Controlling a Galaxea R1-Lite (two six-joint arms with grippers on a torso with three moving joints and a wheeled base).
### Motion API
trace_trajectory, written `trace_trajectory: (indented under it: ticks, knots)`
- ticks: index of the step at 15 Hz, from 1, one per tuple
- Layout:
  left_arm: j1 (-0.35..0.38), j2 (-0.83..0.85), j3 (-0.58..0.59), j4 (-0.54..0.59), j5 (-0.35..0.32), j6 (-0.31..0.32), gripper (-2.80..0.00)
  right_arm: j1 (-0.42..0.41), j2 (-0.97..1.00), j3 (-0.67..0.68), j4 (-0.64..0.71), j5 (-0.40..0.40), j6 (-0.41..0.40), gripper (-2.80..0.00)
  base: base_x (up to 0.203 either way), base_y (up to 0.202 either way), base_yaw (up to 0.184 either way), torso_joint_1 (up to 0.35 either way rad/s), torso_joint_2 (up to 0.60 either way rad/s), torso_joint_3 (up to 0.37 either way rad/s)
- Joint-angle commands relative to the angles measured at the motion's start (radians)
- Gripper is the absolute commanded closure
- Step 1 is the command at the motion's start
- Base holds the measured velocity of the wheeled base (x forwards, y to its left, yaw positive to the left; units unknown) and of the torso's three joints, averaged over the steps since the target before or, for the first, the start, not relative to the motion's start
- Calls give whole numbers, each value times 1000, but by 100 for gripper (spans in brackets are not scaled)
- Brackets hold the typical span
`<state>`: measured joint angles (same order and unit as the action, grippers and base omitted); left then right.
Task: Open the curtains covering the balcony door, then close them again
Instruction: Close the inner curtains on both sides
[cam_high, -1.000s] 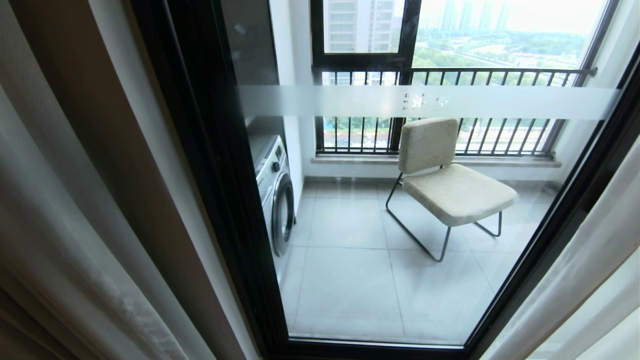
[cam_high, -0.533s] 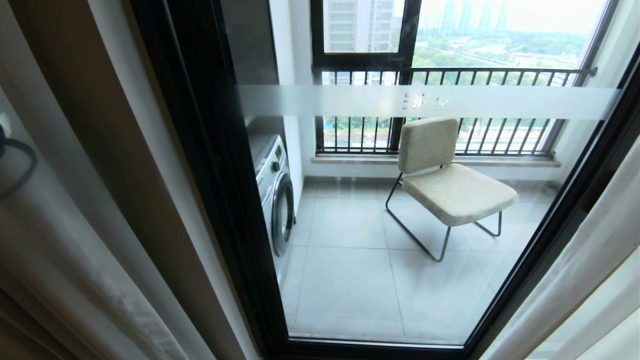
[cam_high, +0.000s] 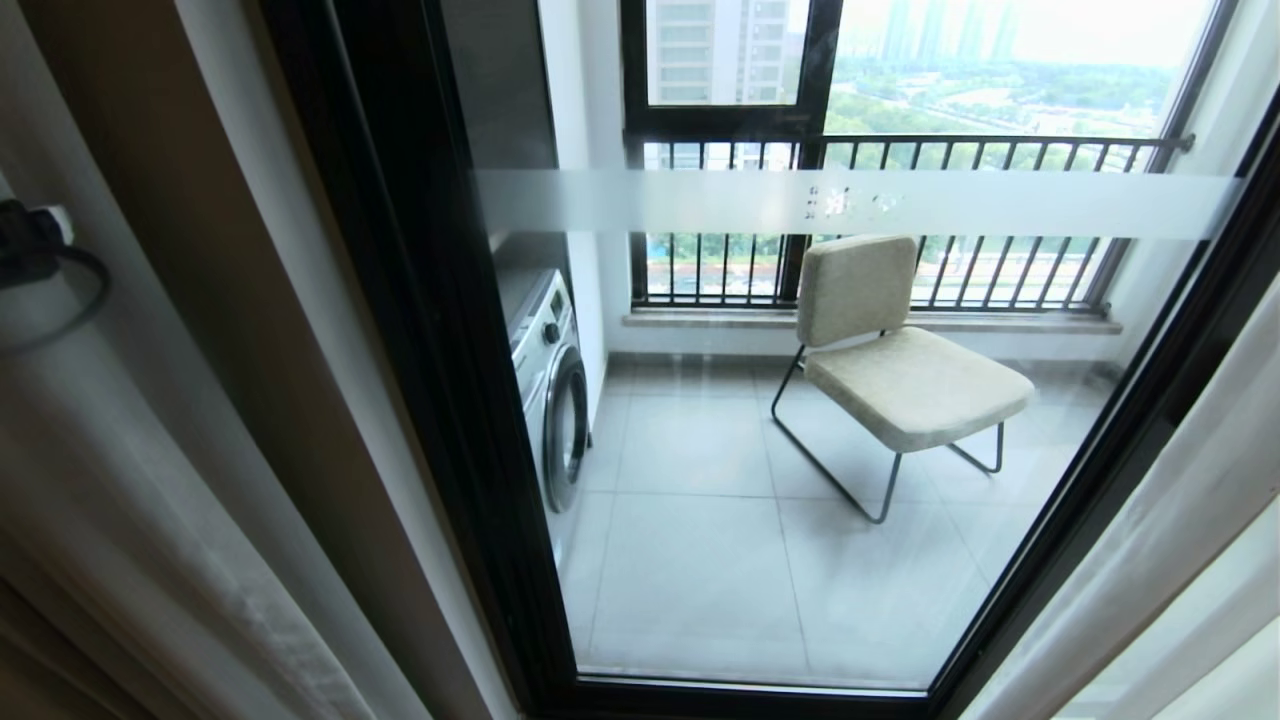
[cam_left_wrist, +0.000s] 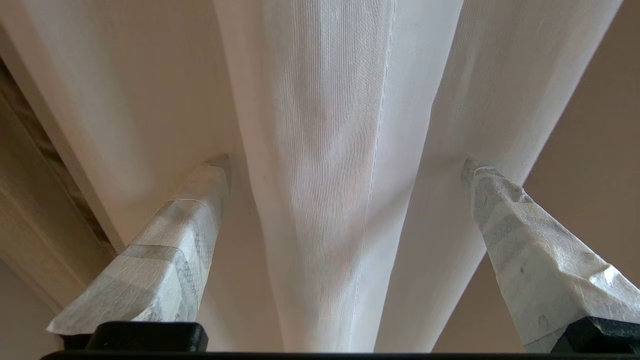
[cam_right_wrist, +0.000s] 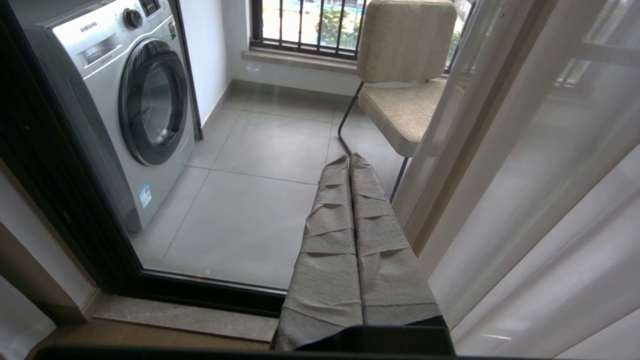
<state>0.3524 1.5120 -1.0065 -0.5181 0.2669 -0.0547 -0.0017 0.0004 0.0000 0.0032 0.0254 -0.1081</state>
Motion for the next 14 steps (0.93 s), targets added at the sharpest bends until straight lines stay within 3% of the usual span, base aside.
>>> trace_trajectory:
  ticks: [1,10,14]
  knots:
    - [8,55,-34,-5,-3,0,-280,0,0,0,0,1,-1,0,0,0,0,0,0,0]
    - [8,182,-192,-6,-6,0,-280,0,0,0,0,1,-1,0,0,0,0,0,0,0]
    - [8,223,-210,-62,-6,1,-280,0,0,0,0,1,-1,0,0,0,0,0,0,0]
